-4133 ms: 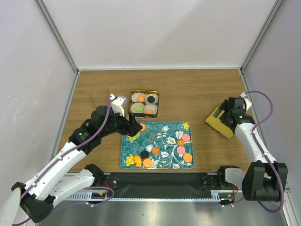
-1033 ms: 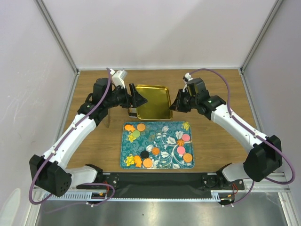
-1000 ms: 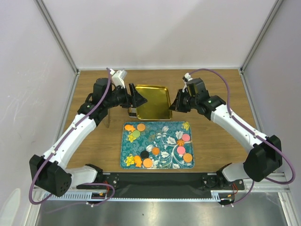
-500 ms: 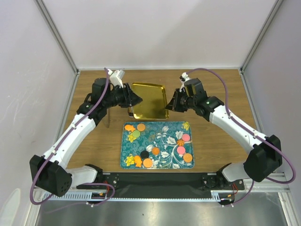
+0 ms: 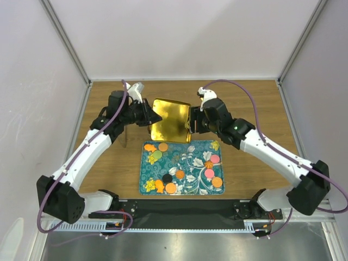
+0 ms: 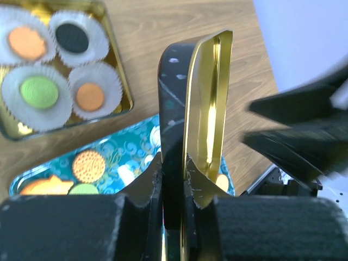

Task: Pack the cookies

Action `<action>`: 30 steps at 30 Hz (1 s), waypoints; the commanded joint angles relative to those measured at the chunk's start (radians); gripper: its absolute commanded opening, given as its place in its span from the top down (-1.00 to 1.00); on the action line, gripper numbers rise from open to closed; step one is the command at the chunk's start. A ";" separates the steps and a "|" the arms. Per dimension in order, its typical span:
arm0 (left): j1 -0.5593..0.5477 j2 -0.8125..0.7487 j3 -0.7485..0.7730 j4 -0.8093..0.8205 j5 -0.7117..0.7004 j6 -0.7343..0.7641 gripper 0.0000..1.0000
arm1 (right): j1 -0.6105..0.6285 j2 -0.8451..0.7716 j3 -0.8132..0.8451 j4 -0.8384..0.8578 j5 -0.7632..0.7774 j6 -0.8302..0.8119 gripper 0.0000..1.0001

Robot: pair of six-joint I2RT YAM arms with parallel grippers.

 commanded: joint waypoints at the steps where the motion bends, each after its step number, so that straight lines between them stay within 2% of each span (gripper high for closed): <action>1: 0.023 0.028 0.060 -0.040 0.003 -0.025 0.99 | 0.082 -0.090 0.002 0.066 0.271 -0.210 -0.39; 2: 0.027 0.034 0.066 -0.047 0.008 -0.034 0.99 | 0.143 -0.103 0.000 0.076 0.299 -0.241 -0.48; 7: 0.050 0.083 0.115 -0.089 0.072 -0.097 0.99 | 0.387 -0.108 -0.050 0.181 0.543 -0.514 -0.61; 8: 0.054 0.113 0.135 -0.122 0.066 -0.110 0.99 | 0.421 -0.105 -0.059 0.199 0.576 -0.593 -0.63; 9: 0.058 0.130 0.177 -0.194 0.077 -0.117 1.00 | 0.477 -0.090 -0.065 0.225 0.622 -0.623 -0.64; 12: 0.073 0.181 0.234 -0.298 0.069 -0.138 1.00 | 0.542 -0.067 -0.085 0.254 0.652 -0.704 -0.64; 19: 0.090 0.209 0.218 -0.340 0.112 -0.250 0.99 | 0.617 0.010 -0.104 0.380 0.721 -0.867 -0.73; 25: 0.093 0.195 0.219 -0.343 0.121 -0.273 0.99 | 0.630 0.084 -0.085 0.409 0.736 -0.956 -0.76; 30: 0.100 0.189 0.215 -0.350 0.161 -0.281 1.00 | 0.625 0.157 -0.073 0.521 0.797 -1.052 -0.77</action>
